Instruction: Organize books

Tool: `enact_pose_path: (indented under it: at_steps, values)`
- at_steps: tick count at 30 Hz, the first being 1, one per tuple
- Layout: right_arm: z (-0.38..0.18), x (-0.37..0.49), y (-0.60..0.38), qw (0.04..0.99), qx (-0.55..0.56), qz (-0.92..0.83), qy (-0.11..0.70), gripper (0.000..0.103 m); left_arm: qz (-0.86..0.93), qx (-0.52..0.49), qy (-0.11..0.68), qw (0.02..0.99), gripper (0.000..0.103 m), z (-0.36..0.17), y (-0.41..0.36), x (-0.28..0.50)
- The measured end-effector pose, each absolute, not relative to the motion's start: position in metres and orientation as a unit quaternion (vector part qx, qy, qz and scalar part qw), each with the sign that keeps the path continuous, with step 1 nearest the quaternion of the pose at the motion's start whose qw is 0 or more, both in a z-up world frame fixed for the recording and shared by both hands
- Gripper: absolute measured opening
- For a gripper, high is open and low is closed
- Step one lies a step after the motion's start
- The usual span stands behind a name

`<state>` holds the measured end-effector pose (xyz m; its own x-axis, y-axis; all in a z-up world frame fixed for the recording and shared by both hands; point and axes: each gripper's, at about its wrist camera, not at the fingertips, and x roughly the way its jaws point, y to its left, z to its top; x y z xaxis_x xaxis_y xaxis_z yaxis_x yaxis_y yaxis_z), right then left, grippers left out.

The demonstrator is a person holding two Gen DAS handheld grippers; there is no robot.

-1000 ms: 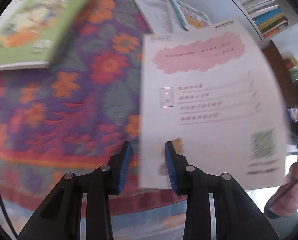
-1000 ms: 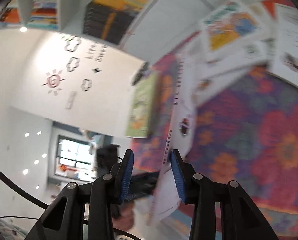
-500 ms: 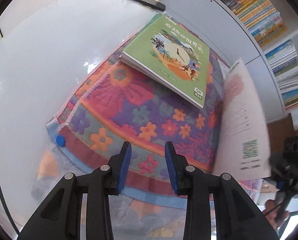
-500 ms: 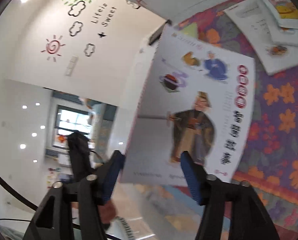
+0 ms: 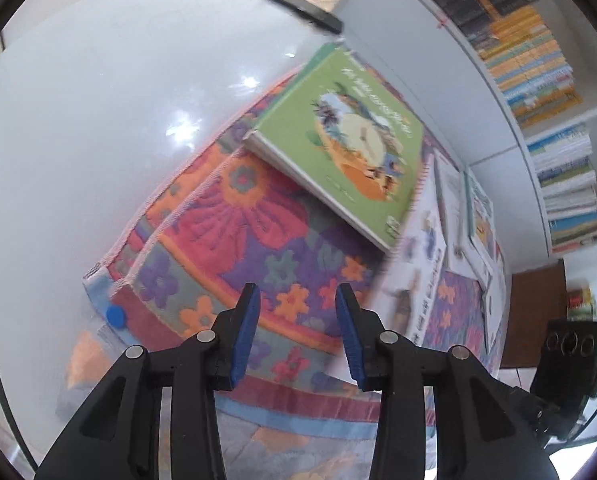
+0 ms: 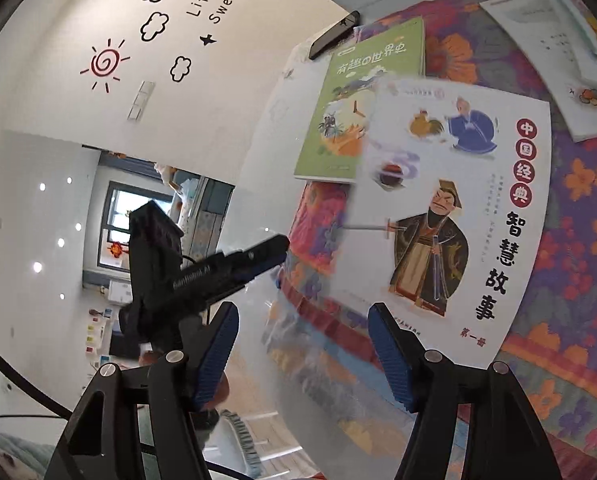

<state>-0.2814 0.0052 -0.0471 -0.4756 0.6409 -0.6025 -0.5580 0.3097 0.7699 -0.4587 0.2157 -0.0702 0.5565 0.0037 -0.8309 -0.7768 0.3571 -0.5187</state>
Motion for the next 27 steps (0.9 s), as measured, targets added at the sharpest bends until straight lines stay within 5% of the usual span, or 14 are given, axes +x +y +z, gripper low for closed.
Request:
enact_pose_path:
  at_steps: [5,10,27]
  values:
    - [-0.069,-0.26,-0.003,0.614,-0.054,0.496,0.612,0.066,0.244,-0.512,0.401,0.72,0.036,-0.084,0.211,-0.439]
    - [-0.097,-0.242,-0.019,0.676,-0.11,0.413,0.6,0.047,0.207,-0.492,0.426,0.731,0.036,-0.09,0.204,-0.397]
    - [-0.113,-0.251,-0.041,0.662,-0.07,0.441,0.602,0.051,0.111,-0.478,0.461,0.739,0.033,-0.084,0.132,-0.351]
